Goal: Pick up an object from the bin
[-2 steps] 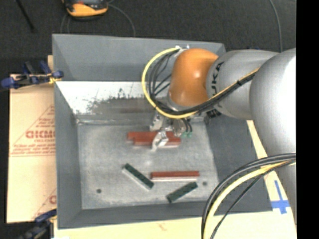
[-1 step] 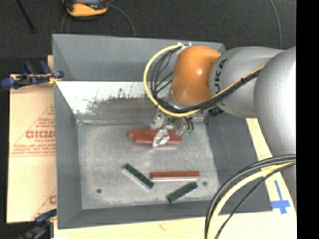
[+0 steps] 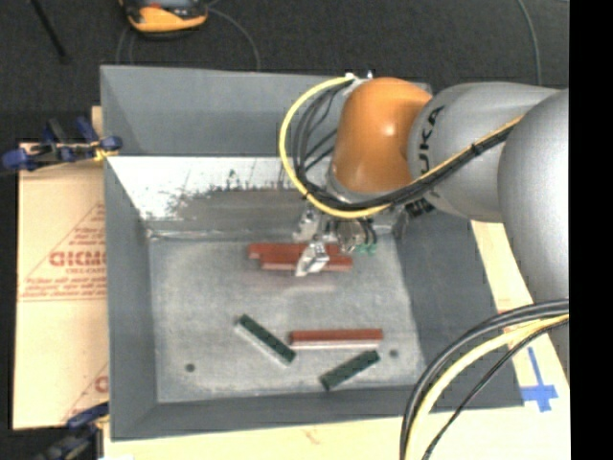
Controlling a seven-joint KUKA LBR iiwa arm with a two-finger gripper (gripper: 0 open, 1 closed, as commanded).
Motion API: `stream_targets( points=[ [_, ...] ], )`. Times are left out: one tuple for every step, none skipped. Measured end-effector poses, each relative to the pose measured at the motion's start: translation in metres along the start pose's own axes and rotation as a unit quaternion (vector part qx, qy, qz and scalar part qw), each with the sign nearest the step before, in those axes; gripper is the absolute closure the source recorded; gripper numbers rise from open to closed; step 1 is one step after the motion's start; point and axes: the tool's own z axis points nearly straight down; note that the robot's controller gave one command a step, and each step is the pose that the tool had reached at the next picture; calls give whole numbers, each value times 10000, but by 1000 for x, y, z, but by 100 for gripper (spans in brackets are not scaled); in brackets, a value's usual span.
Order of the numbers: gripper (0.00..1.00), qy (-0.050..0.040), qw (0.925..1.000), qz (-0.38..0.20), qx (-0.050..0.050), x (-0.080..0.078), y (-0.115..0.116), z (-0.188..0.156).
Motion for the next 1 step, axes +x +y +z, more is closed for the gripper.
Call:
stream_targets(
  points=[
    [100, -5, 10000, 0, 1, 0, 0, -14]
  ],
)
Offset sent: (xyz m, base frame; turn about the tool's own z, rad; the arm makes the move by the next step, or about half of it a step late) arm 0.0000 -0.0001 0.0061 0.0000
